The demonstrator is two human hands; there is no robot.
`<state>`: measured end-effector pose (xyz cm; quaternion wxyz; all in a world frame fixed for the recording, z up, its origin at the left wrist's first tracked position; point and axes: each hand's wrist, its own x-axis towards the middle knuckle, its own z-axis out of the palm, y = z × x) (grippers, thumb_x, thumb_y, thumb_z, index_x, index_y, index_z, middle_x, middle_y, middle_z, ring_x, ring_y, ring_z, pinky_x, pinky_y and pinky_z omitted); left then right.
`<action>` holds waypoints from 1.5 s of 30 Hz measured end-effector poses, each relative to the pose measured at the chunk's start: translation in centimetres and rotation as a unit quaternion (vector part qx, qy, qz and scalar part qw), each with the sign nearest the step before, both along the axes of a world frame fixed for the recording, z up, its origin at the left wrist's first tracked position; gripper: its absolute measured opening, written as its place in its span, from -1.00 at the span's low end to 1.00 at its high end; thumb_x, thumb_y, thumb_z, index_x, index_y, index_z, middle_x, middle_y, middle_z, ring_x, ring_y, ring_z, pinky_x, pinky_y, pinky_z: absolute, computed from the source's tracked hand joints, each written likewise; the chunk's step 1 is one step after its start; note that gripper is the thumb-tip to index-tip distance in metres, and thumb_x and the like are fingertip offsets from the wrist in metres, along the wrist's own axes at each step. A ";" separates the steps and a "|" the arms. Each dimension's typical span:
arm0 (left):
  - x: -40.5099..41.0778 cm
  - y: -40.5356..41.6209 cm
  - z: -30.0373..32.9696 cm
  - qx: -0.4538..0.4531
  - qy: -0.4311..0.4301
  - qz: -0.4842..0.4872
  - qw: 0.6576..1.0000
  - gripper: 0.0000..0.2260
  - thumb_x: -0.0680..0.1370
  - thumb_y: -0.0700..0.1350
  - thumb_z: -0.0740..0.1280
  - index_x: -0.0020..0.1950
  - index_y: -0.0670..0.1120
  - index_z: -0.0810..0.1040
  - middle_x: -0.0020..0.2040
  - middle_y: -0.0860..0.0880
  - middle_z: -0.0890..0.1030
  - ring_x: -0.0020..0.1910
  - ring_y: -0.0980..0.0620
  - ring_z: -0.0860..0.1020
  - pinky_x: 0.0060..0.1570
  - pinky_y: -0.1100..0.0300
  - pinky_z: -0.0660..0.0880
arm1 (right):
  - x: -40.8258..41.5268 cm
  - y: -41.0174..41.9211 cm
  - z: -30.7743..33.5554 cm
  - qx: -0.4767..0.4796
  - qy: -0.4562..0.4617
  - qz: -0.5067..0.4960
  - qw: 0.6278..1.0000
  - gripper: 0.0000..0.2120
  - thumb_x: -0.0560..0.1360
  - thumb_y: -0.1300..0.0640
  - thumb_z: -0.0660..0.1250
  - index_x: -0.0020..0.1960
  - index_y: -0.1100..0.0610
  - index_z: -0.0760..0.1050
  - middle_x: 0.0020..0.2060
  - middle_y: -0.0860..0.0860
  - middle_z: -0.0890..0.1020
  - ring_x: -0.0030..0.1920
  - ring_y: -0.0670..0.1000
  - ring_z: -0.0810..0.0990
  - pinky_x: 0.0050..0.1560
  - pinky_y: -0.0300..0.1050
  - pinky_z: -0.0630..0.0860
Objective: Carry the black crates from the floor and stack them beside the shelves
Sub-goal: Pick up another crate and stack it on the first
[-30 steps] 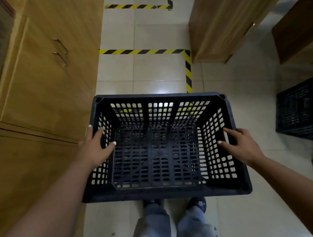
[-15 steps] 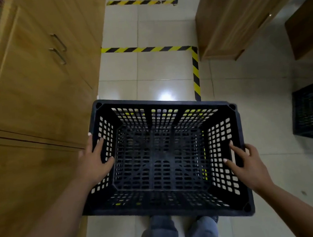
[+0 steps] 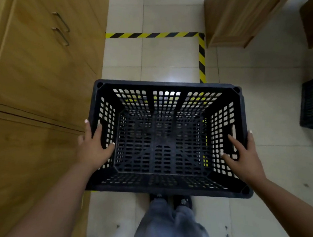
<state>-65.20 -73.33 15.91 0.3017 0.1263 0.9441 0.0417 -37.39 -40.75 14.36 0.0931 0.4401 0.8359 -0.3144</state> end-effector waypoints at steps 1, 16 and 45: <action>0.4 -0.1 -0.2 -0.002 0.007 -0.010 1.000 -0.29 0.54 0.19 0.22 0.58 0.05 -0.03 0.56 -0.03 -0.30 0.44 -0.27 0.08 0.35 -0.09 0.24 | 0.3 0.0 -0.1 0.003 0.000 0.012 1.000 -0.35 0.45 -0.02 0.42 0.48 -0.09 0.27 0.57 -0.03 -0.15 0.54 0.08 0.08 0.38 0.09 0.34; -0.3 1.0 -1.9 0.040 0.058 0.053 0.996 -0.36 0.55 0.14 0.25 0.57 0.07 0.09 0.58 -0.07 -0.24 0.42 -0.34 0.15 0.30 -0.17 0.29 | -1.6 0.5 -1.4 0.076 -0.019 -0.039 0.996 -0.46 0.49 -0.12 0.34 0.44 -0.18 0.31 0.55 -0.01 0.10 0.22 0.19 0.54 0.11 0.04 0.49; -2.1 0.0 -1.8 0.091 0.062 0.014 0.994 -0.48 0.54 0.16 0.27 0.48 0.10 0.30 0.59 0.10 -0.13 0.39 -0.28 0.25 0.26 -0.18 0.38 | -3.2 0.2 -1.7 0.083 -0.008 -0.084 0.993 -0.23 0.45 -0.19 0.36 0.54 -0.15 0.06 0.48 0.05 0.23 0.21 0.22 0.52 0.06 0.06 0.49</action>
